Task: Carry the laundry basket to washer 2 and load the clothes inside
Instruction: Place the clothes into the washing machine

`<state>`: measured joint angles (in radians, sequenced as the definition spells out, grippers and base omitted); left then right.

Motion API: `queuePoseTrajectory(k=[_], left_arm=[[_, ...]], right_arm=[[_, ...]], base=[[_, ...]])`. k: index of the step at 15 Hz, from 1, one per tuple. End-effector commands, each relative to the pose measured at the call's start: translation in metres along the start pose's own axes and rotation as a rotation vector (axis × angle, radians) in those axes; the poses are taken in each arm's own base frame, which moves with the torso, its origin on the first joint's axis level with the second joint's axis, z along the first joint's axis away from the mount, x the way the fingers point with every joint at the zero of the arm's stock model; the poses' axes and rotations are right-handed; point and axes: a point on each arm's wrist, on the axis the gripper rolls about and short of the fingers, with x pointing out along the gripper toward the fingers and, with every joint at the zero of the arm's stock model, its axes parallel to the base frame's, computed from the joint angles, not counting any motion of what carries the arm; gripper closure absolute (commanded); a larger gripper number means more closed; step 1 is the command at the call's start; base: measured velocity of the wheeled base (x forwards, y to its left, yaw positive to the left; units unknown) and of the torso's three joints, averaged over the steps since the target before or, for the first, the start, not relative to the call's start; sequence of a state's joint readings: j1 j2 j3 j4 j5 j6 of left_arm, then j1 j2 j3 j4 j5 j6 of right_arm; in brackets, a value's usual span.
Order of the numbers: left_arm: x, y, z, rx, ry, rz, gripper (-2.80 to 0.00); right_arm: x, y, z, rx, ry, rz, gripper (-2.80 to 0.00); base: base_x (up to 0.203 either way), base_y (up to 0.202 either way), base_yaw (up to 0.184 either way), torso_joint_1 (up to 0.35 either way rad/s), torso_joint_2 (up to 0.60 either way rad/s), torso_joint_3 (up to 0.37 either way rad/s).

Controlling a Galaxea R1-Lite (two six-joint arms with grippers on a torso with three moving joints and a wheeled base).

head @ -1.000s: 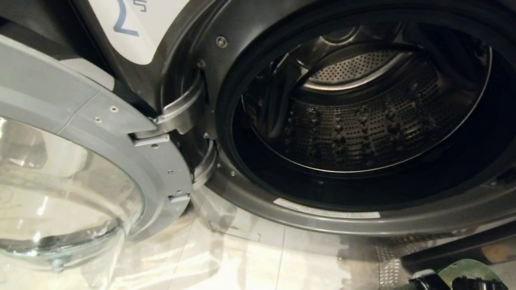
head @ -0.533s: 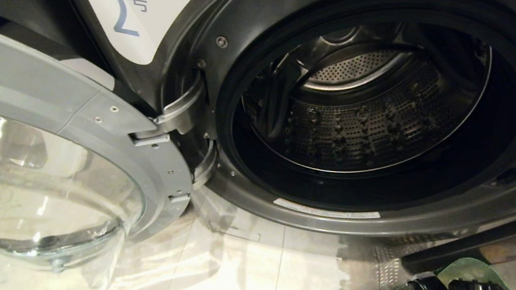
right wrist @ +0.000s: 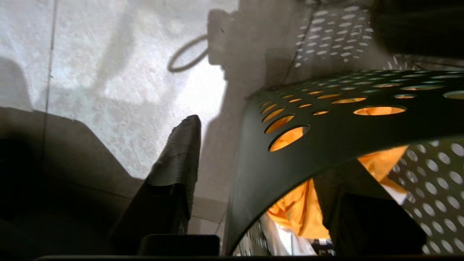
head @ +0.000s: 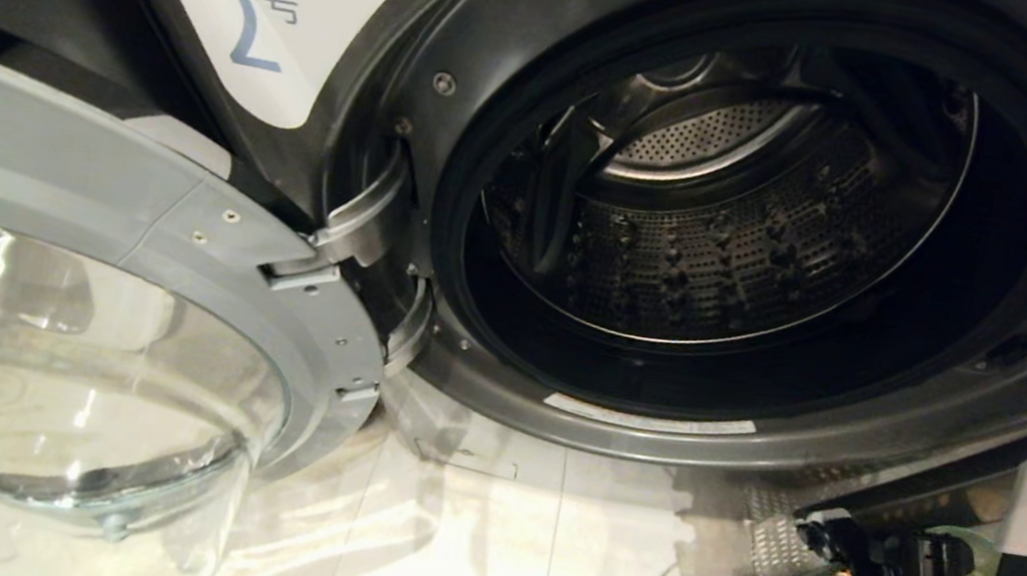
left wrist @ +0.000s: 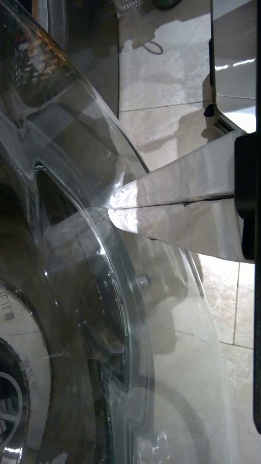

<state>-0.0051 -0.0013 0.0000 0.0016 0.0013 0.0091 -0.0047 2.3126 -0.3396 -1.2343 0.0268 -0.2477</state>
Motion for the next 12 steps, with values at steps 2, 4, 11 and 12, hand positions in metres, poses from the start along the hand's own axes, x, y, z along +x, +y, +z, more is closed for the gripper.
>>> queuePoseTrajectory(k=[2,4,11,12], left_arm=[[0.000,0.000,0.000,0.000,0.000,0.002,0.00],[0.000,0.000,0.000,0.000,0.000,0.002,0.00],[0.000,0.000,0.000,0.000,0.002,0.002,0.00],[0.000,0.000,0.000,0.000,0.001,0.002,0.00]], right_arm=[[-0.007,-0.004,0.010,0.000,-0.048,-0.012,-2.80],[-0.030,-0.007,0.021,-0.007,-0.106,-0.010,-2.80],[-0.079,-0.022,0.007,-0.095,-0.080,-0.008,-2.80],[-0.084,-0.023,0.007,-0.094,-0.087,-0.017,-2.80]], base=[[0.000,0.000,0.000,0.000,0.00,0.000],[0.000,0.000,0.000,0.000,0.00,0.000],[0.000,0.000,0.000,0.000,0.00,0.000],[0.000,0.000,0.000,0.000,0.00,0.000]])
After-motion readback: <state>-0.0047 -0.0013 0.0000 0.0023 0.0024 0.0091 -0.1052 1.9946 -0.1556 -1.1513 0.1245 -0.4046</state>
